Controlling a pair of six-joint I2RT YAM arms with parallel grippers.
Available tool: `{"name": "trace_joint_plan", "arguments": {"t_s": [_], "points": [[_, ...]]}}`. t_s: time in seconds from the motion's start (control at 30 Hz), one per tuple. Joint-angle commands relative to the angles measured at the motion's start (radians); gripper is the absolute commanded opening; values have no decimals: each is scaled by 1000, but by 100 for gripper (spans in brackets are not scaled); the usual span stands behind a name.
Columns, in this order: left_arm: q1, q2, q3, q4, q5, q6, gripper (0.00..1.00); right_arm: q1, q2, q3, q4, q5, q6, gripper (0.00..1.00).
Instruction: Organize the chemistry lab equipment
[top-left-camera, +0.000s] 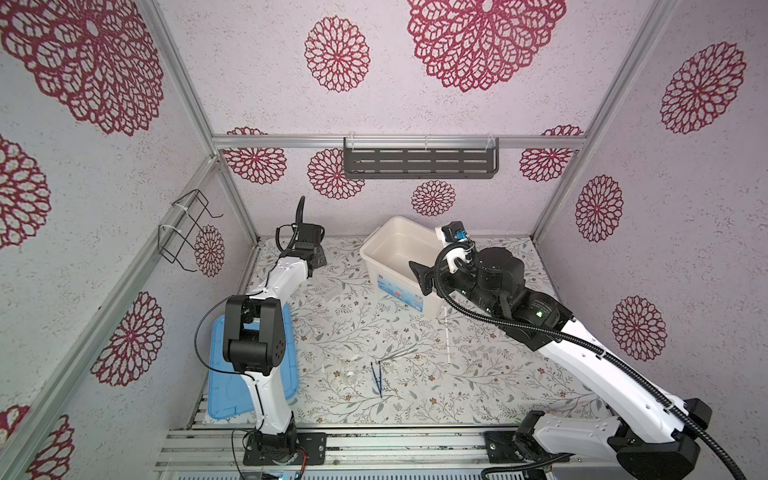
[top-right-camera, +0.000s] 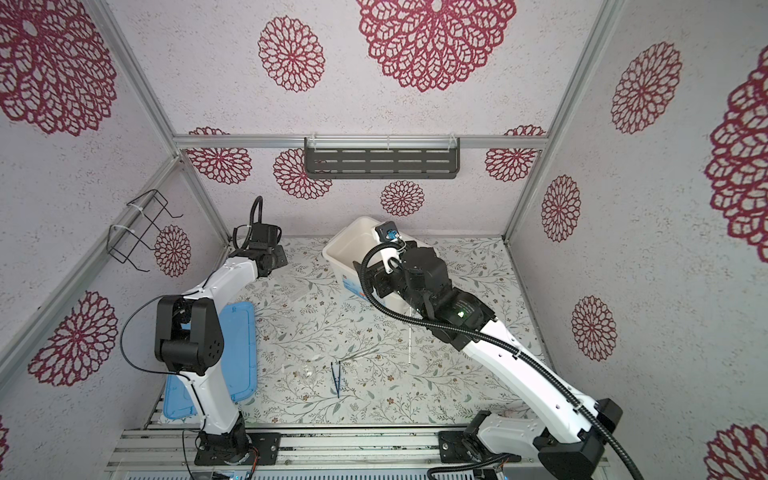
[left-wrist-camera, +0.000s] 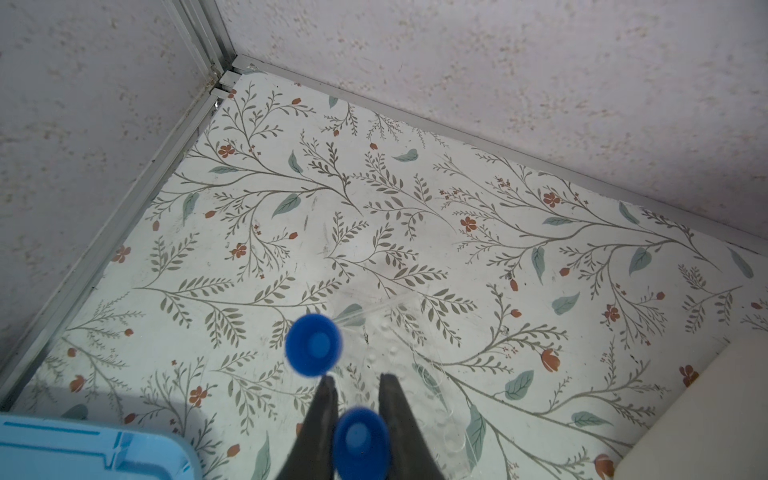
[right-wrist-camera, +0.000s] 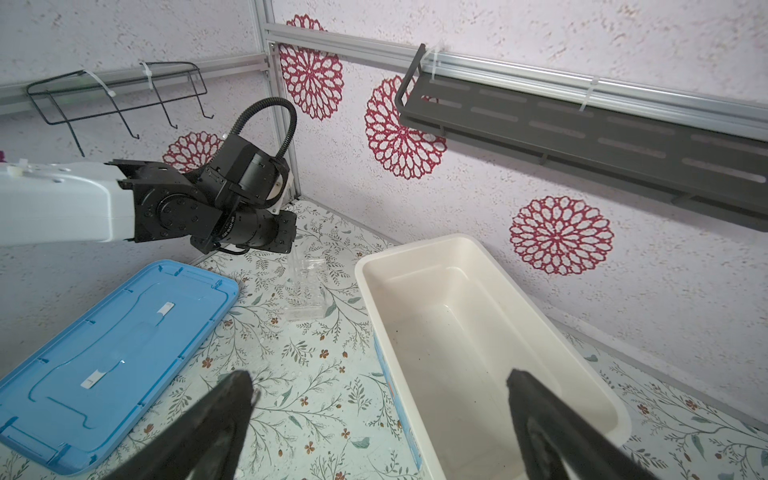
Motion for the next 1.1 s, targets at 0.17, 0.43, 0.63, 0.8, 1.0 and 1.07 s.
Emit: {"name": "trace_joint_plan", "arguments": {"t_s": [0.17, 0.43, 0.63, 0.8, 1.0, 1.07], "points": [[-14, -41, -39, 4, -31, -8, 38, -4, -29, 7, 50, -4, 20, 99], [-18, -105, -39, -5, -18, -17, 39, -5, -45, -7, 51, 1, 33, 99], [-18, -203, -42, -22, 1, -21, 46, -42, -41, -20, 59, -104, 100, 99], [0, -266, -34, -50, 61, -36, 59, -125, 30, 22, 10, -319, 195, 99], [110, -202, 51, -157, 364, -131, 56, -133, 70, 34, -17, -297, 233, 99], [121, -207, 41, -146, 371, -132, 56, -137, 75, 34, -29, -300, 239, 97]]}}
